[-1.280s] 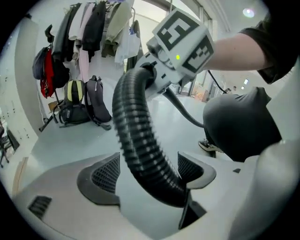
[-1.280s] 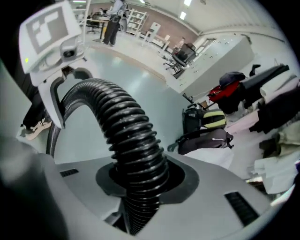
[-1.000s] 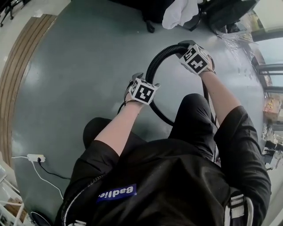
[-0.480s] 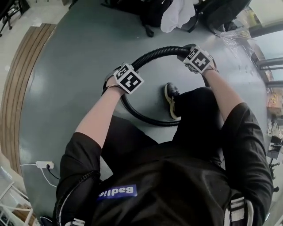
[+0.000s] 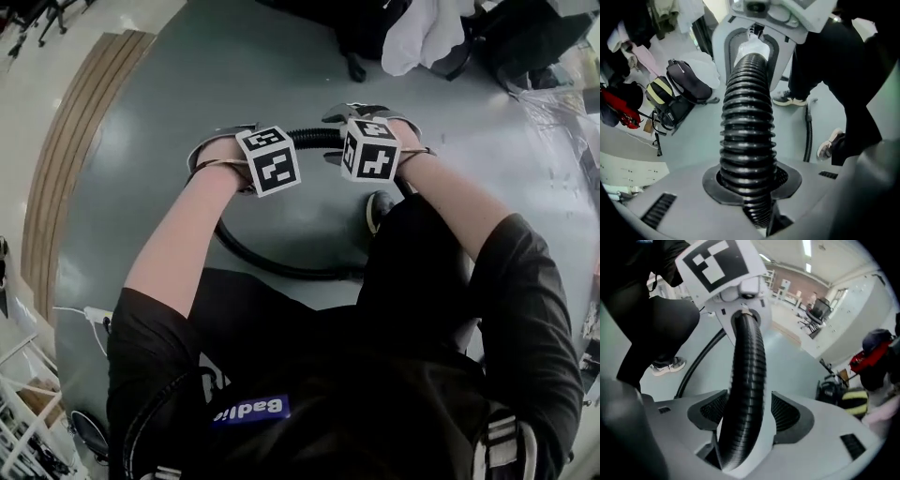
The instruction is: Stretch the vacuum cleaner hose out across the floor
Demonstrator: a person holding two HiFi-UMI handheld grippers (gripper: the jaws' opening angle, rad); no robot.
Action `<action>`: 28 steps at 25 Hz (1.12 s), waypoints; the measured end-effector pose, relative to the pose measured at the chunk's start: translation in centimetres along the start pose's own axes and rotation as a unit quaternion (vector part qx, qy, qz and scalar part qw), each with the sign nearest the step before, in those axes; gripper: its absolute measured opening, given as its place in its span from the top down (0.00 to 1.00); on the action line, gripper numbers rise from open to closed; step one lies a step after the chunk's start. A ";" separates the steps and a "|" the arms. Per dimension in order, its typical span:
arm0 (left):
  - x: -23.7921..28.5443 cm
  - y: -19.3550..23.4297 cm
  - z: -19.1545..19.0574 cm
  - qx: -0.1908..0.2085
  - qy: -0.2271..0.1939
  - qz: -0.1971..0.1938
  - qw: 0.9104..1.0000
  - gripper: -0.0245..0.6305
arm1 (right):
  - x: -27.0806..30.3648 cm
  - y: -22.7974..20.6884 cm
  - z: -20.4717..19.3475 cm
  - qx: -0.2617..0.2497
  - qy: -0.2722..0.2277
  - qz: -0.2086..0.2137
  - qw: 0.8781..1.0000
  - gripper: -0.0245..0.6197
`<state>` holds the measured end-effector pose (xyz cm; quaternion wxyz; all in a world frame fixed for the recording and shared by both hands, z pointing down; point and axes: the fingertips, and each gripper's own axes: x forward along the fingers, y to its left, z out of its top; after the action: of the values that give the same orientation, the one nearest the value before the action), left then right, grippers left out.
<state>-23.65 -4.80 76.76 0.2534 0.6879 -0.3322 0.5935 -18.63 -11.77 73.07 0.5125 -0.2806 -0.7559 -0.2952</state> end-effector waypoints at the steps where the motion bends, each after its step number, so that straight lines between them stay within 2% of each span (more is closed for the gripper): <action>1: -0.2 0.4 -0.6 0.009 0.027 0.001 1.000 0.79 | 0.7 0.1 1.7 -0.024 -0.019 0.008 0.999 0.54; 3: -0.5 1.2 -1.3 0.023 0.074 0.003 0.997 0.79 | 2.5 -0.2 3.7 -0.049 -0.048 0.025 0.997 0.54; 4: -0.6 1.7 -1.5 0.026 0.090 0.006 0.996 0.79 | 3.4 -0.4 4.0 -0.042 -0.063 0.039 0.996 0.54; 5: -0.5 2.4 -1.5 0.024 0.098 0.013 0.995 0.79 | 4.2 -0.8 4.0 -0.018 -0.083 0.056 0.995 0.62; 6: -0.3 3.3 -1.4 0.017 0.095 0.028 0.995 0.79 | 4.8 -1.3 3.8 0.021 -0.106 0.077 0.991 0.79; 8: 0.2 5.9 -1.0 -0.016 0.066 0.077 0.995 0.77 | 5.3 -3.1 2.9 0.095 -0.146 0.111 0.978 0.83; 9: 0.5 7.3 -0.9 -0.041 0.046 0.101 0.993 0.67 | 5.5 -4.2 2.1 0.118 -0.158 0.119 0.973 0.83; 10: 0.8 8.5 -1.2 -0.070 0.027 0.120 0.990 0.51 | 5.8 -5.3 1.2 0.138 -0.167 0.124 0.968 0.84; 11: 1.2 9.6 -1.6 -0.103 0.007 0.138 0.985 0.46 | 6.1 -6.5 0.2 0.157 -0.176 0.128 0.963 0.84; 13: 2.3 11.3 -2.7 -0.168 -0.029 0.175 0.970 0.44 | 6.2 -8.5 -1.5 0.193 -0.196 0.137 0.952 0.84; 15: 3.9 12.3 -3.9 -0.218 -0.049 0.218 0.950 0.42 | 5.6 -9.7 -2.8 0.212 -0.216 0.147 0.942 0.84; 18: 6.5 13.4 -6.1 -0.273 -0.042 0.286 0.918 0.41 | 4.2 -11.2 -4.5 0.218 -0.233 0.149 0.936 0.84; 19: 7.4 13.4 -6.9 -0.293 -0.035 0.297 0.908 0.41 | 3.9 -11.7 -5.2 0.222 -0.236 0.149 0.934 0.84; 21: 9.5 12.6 -8.9 -0.339 -0.014 0.285 0.896 0.41 | 3.4 -12.6 -6.8 0.237 -0.240 0.152 0.929 0.84; 23: 11.3 11.2 -10.9 -0.375 0.014 0.252 0.892 0.41 | 3.3 -13.5 -8.5 0.245 -0.237 0.157 0.927 0.84; 25: 11.9 10.6 -11.9 -0.388 0.029 0.226 0.893 0.67 | 3.8 -13.6 -10.2 0.229 -0.217 0.168 0.934 0.84; 26: 11.7 10.7 -11.9 -0.389 0.032 0.218 0.895 0.74 | 4.3 -13.3 -11.1 0.216 -0.204 0.176 0.939 0.84; 28: 10.8 11.6 -11.9 -0.378 0.044 0.208 0.901 0.80 | 5.6 -12.7 -12.7 0.196 -0.184 0.191 0.944 0.83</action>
<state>-39.31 -5.20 88.83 0.3801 0.4287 -0.6555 0.4921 -21.90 -28.95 80.14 0.4560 -0.3630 -0.8123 0.0187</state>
